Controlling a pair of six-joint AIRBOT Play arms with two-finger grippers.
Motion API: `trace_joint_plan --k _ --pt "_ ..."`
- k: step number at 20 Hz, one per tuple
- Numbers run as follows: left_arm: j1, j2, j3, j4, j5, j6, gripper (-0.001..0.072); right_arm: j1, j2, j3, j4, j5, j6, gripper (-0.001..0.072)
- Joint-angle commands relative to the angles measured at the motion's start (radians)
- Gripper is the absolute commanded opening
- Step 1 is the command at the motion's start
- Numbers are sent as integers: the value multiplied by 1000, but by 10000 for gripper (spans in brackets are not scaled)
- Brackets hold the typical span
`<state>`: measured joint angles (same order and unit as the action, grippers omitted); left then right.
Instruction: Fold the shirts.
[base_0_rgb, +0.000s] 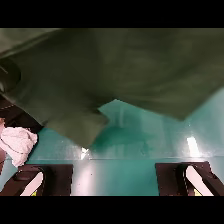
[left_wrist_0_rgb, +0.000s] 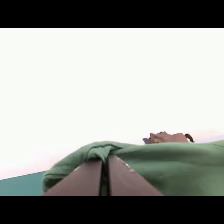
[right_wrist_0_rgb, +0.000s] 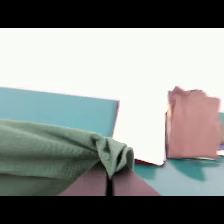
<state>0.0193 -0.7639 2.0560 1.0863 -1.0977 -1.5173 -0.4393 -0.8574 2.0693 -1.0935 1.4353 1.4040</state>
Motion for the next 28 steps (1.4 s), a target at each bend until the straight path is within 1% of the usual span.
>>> trace_joint_plan --k 1,4,7,9,11,13,14,16,18,20,21,23,25,26,28 --pt "1 -18 -10 3 6 -28 28 -31 -40 71 16 40 1 13" --pt "1 -100 -167 -16 -76 -27 28 -31 -57 -139 34 34 0 12" --pt "1 -246 -346 -56 -140 -15 28 -14 -168 -306 22 75 0 12" --pt "1 -360 -459 -57 -139 3 29 40 -275 -397 -31 80 1 12" --pt "1 -488 -541 -56 -121 9 28 129 -395 -469 -124 70 1 12" --pt "1 -625 -565 -59 -73 34 28 211 -527 -514 -201 37 2 12" --pt "1 -683 -565 -66 -41 34 29 240 -593 -517 -220 16 2 13" --pt "1 -768 -564 -98 28 66 28 275 -716 -481 -216 -39 31 13" --pt "1 -804 -560 -122 117 86 28 294 -808 -387 -216 -62 47 12" --pt "7 -811 -544 -114 151 86 29 294 -861 -277 -208 -55 47 13" --pt "15 -811 -531 -113 126 87 28 294 -869 -237 -211 -42 45 12" --pt "27 -810 -518 -99 11 114 29 290 -862 -206 -229 0 39 13" --pt "22 -810 -536 -36 -120 132 28 280 -824 -265 -272 16 33 13" --pt "16 -810 -564 -13 -151 138 28 279 -800 -321 -271 3 30 12" --pt "6 -810 -637 -15 -142 139 29 272 -765 -431 -269 -37 27 13"
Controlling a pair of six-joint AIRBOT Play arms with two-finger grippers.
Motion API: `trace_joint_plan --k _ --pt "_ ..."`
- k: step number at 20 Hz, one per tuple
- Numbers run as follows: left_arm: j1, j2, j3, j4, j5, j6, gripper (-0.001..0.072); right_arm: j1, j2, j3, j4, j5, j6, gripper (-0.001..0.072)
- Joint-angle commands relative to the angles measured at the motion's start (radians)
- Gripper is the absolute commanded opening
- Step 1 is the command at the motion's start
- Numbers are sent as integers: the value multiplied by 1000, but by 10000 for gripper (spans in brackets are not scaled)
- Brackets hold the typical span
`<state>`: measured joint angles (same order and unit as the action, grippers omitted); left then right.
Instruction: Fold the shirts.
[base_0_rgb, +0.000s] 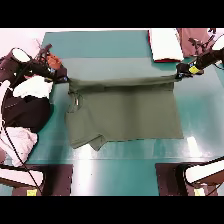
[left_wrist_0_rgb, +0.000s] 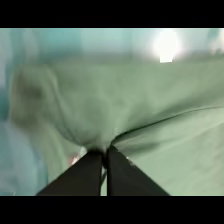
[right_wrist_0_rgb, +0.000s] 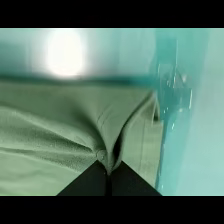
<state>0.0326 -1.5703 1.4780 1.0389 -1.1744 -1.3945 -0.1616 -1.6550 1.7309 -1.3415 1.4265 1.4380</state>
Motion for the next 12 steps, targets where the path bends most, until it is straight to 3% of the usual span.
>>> trace_joint_plan --k 1,2,3,4,5,6,9,12 --pt "-13 -5 -91 32 -56 16 29 -6 45 -145 -21 -50 -7 13" --pt "-19 -5 -120 31 -45 15 29 -6 49 -187 -19 -63 -6 14" --pt "-21 -5 -139 31 -45 8 31 -6 48 -211 -20 -65 -6 77" --pt "-21 -5 -150 31 -45 -11 217 -6 48 -227 -19 -71 -3 336" --pt "-20 -4 -151 31 -46 -33 552 -7 49 -228 -19 -65 12 427" --pt "-17 5 -151 31 -58 -58 599 -16 57 -229 -13 -50 12 427" --pt "-21 90 -169 71 -121 -58 599 -24 123 -235 -14 19 0 412" --pt "-40 277 -363 197 -125 -112 599 -24 271 -348 -12 -6 -1 403"
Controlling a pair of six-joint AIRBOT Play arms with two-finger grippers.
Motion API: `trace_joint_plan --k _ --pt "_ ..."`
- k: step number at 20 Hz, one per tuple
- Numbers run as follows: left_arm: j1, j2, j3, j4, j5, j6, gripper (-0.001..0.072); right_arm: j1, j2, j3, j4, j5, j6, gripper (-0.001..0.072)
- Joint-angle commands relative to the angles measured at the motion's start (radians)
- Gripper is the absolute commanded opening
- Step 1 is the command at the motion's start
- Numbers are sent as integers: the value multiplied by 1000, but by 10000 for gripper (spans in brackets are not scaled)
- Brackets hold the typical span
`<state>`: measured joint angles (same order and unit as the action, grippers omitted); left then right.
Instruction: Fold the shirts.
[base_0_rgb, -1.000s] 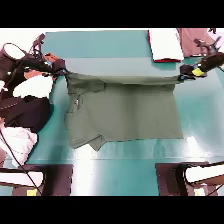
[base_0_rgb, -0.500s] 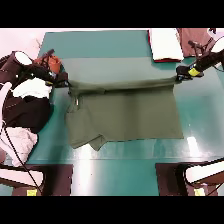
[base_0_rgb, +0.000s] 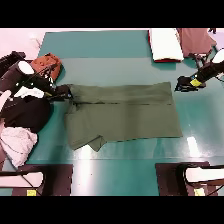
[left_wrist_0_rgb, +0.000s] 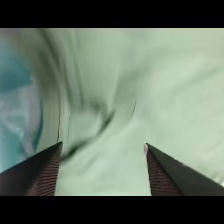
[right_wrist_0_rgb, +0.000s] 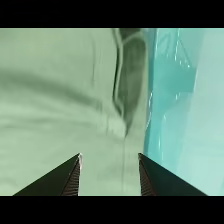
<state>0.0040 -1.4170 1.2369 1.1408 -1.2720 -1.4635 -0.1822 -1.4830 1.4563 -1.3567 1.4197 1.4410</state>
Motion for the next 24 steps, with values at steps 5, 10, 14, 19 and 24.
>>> trace_joint_plan --k 5,10,14,19,24 --pt "-11 414 -541 55 -28 -94 600 -4 293 -268 3 -63 -4 402" --pt "-11 552 -763 -81 32 -106 600 -4 363 -319 3 -95 -4 403" --pt "-12 549 -842 -233 135 -37 600 -4 362 -319 4 -92 -3 403" --pt "-11 549 -856 -261 131 -19 376 -5 362 -319 3 -87 -3 403" --pt "-11 550 -790 -252 76 34 28 -105 362 -364 -1 -2 -18 402"
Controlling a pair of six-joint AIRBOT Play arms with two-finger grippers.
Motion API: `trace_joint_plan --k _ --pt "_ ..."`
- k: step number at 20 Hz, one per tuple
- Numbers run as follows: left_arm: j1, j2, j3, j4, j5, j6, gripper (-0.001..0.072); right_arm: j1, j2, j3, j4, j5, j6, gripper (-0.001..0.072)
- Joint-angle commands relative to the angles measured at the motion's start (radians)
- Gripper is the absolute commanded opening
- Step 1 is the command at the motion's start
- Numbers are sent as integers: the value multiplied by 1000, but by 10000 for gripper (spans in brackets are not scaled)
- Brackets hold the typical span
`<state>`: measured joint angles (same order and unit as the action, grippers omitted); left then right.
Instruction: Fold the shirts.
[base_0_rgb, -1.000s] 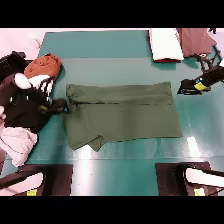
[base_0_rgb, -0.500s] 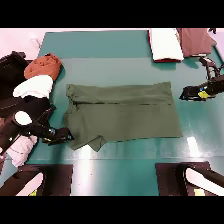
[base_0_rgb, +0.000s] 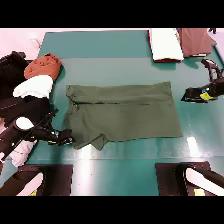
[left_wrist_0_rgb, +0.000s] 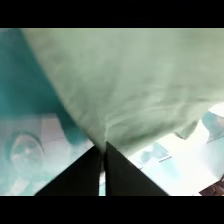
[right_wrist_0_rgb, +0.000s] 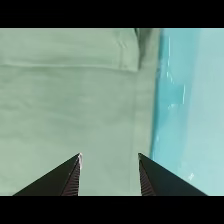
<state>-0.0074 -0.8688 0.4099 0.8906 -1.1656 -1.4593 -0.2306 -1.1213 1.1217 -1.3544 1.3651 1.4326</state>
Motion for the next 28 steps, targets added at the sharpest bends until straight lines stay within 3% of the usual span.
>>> trace_joint_plan --k 1,2,4,8,11,13,14,17,20,23,28 --pt "0 2 72 7 -35 29 29 -107 1 -76 -3 69 -21 403" --pt "0 2 111 15 -36 29 28 -158 0 -129 -3 76 -22 418" --pt "0 1 171 17 -30 28 29 -272 -8 -249 -2 75 -32 565" --pt "0 1 204 19 -20 28 29 -409 -83 -425 45 69 -77 553" --pt "0 1 204 19 -20 27 29 -387 -106 -473 194 -19 -126 451" --pt "0 1 204 19 -21 27 28 -330 -106 -458 220 -57 -126 426" --pt "0 1 204 19 -20 27 29 -298 -106 -446 222 -54 -126 362" --pt "0 1 204 19 -22 24 28 -195 -105 -429 219 -33 -126 290" --pt "0 1 222 22 -40 25 28 -135 -82 -428 192 -28 -134 17" --pt "0 1 336 56 -74 28 28 -138 3 -361 161 -20 -133 13" --pt "0 -62 581 156 11 20 28 -142 34 -95 158 -1 -111 13"
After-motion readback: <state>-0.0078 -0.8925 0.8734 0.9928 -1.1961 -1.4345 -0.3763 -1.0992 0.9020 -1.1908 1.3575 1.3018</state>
